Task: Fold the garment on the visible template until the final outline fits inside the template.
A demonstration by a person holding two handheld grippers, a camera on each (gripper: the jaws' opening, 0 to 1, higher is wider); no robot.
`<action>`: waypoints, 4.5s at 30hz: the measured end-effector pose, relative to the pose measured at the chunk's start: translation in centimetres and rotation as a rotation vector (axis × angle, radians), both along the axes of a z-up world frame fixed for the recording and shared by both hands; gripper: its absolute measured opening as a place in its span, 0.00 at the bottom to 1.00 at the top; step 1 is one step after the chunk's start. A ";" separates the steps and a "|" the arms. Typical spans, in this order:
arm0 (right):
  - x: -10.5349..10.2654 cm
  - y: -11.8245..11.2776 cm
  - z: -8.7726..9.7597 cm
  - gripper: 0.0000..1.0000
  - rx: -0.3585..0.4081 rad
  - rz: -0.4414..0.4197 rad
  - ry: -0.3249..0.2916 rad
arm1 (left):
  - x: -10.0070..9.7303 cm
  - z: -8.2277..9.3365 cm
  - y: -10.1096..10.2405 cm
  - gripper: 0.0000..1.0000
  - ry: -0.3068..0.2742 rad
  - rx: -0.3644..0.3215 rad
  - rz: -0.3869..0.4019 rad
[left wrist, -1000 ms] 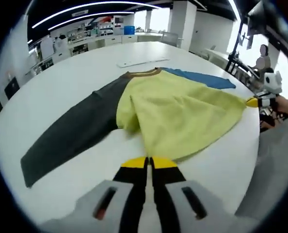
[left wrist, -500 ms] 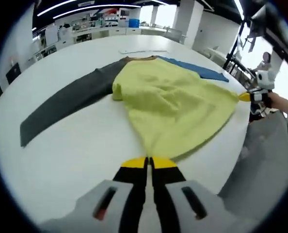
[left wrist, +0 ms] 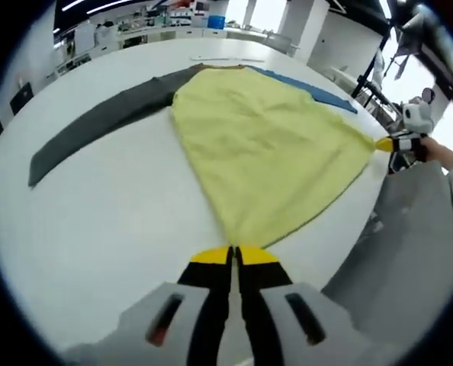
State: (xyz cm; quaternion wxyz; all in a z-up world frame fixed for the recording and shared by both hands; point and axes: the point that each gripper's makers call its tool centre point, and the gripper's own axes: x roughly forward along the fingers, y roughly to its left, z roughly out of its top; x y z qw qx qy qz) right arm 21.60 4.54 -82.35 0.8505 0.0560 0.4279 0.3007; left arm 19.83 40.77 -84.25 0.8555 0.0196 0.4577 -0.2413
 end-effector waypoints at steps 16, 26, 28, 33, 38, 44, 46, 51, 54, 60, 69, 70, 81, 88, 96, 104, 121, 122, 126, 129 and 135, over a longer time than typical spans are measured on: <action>-1.9 -0.7 -2.6 0.00 -0.010 0.013 0.154 | -1.1 -0.6 0.5 0.00 0.037 -0.026 0.021; -2.0 -1.5 -3.1 0.00 -0.042 0.016 0.160 | -1.5 -0.2 -0.3 0.00 0.037 -0.020 0.019; -2.0 -1.6 -3.1 0.00 -0.040 0.007 0.165 | -1.7 0.1 -0.8 0.00 0.035 -0.022 0.021; -2.1 -1.6 -3.0 0.00 -0.047 0.005 0.157 | -1.8 0.2 -0.9 0.00 0.031 -0.024 0.019; -1.9 -1.5 -2.5 0.00 -0.039 0.024 0.122 | -2.1 0.6 -1.4 0.00 0.006 -0.017 -0.002; -1.0 -1.8 -1.4 0.00 -0.036 0.049 0.039 | -1.7 1.1 -0.6 0.18 -0.057 -0.011 -0.027; -0.8 -1.8 -0.8 0.02 -0.029 0.051 0.020 | -1.4 1.4 -0.4 0.33 -0.084 -0.020 -0.016; 0.6 -2.2 0.3 0.35 -0.017 0.053 -0.070 | 0.2 2.5 0.5 0.62 -0.192 -0.033 -0.023; 1.4 -2.4 0.7 0.55 -0.025 0.069 -0.116 | 0.9 3.3 0.5 0.78 -0.230 -0.050 -0.015; 3.1 -3.7 1.1 0.90 -0.062 0.039 -0.181 | 2.1 4.5 0.3 0.99 -0.293 -0.055 -0.013; 4.9 -5.8 1.4 1.00 -0.092 0.001 -0.205 | 3.1 5.7 0.0 0.99 -0.321 -0.099 0.025; 5.2 -6.1 1.5 1.00 -0.097 0.001 -0.205 | 3.2 5.8 0.0 0.99 -0.323 -0.105 0.029; 9.5 -11.6 2.8 0.97 -0.206 -0.075 -0.236 | 3.7 5.9 -0.4 0.99 -0.336 -0.118 0.069; 12.5 -16.2 3.7 0.94 -0.261 -0.146 -0.264 | 3.5 5.7 -0.5 0.98 -0.333 -0.113 0.082; 14.5 -21.7 2.7 0.70 -0.188 -0.377 -0.165 | 3.2 5.3 -0.6 0.97 -0.323 -0.109 0.089; 15.2 -24.6 1.4 0.53 -0.127 -0.547 -0.082 | 2.9 5.2 -0.5 0.95 -0.311 -0.096 0.087; 16.6 -25.6 -1.0 0.25 -0.031 -0.697 -0.001 | 2.5 5.3 -0.1 0.92 -0.295 -0.093 0.105; 16.7 -25.7 -1.1 0.24 -0.033 -0.694 0.000 | 2.4 5.2 -0.1 0.92 -0.292 -0.089 0.103; 16.5 -25.7 -1.3 0.14 -0.055 -0.683 0.000 | 2.3 5.1 -0.2 0.92 -0.287 -0.090 0.104; 16.4 -25.7 -1.4 0.05 -0.081 -0.673 -0.004 | 2.2 4.8 -0.3 0.91 -0.278 -0.090 0.100; 17.2 -26.1 -0.9 0.00 -0.159 -0.625 -0.041 | 2.2 4.9 -0.3 0.90 -0.280 -0.087 0.096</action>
